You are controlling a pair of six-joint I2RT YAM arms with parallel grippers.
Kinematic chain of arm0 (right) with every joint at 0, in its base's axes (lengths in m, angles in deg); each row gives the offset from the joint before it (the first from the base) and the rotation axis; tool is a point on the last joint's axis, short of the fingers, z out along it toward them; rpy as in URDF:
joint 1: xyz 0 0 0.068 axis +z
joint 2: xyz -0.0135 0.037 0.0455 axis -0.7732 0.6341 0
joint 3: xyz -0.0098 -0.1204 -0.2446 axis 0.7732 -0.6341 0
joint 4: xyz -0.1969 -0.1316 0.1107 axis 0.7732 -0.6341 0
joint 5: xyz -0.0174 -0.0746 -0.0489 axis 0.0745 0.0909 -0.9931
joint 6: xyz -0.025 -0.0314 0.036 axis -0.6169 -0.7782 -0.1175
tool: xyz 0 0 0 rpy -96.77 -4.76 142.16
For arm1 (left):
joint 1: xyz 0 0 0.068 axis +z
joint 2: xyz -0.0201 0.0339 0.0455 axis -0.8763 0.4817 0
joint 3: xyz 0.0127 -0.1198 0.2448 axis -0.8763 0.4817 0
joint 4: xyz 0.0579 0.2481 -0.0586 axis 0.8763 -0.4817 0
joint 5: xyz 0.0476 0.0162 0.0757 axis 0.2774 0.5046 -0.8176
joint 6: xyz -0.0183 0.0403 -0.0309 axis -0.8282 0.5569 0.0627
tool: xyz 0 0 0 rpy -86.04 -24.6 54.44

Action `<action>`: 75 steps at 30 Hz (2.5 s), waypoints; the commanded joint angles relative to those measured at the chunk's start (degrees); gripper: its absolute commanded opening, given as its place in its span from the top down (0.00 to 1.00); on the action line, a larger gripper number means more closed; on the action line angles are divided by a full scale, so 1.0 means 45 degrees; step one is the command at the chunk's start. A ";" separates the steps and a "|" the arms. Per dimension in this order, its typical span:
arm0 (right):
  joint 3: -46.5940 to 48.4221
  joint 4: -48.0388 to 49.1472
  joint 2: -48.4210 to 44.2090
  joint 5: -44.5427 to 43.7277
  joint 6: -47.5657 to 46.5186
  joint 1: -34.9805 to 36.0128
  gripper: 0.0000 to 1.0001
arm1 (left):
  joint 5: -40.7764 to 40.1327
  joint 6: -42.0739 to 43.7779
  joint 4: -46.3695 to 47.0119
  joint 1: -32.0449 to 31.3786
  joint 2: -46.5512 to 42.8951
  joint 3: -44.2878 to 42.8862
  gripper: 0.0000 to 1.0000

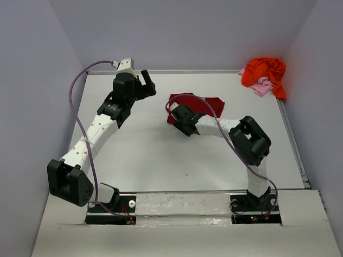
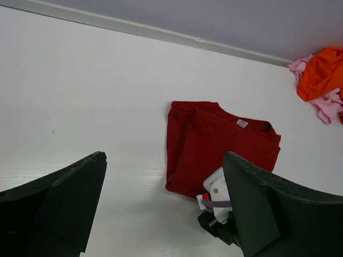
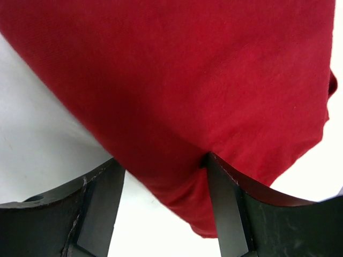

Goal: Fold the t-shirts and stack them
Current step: Fold the tshirt

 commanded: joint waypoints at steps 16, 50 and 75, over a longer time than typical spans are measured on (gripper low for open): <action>-0.0320 0.1038 0.0383 0.1178 0.0618 0.0005 1.00 | 0.2083 -0.1429 0.0967 0.0264 0.0991 0.1046 0.01; -0.1064 0.0453 -0.2508 0.2898 0.1440 -0.0112 1.00 | 0.6872 -0.6722 1.1258 0.0362 0.7553 0.4564 0.01; -0.1201 0.0180 -0.2569 0.2976 0.1849 -0.0112 1.00 | 0.7926 -0.6958 1.1769 0.0226 0.9545 0.3196 0.51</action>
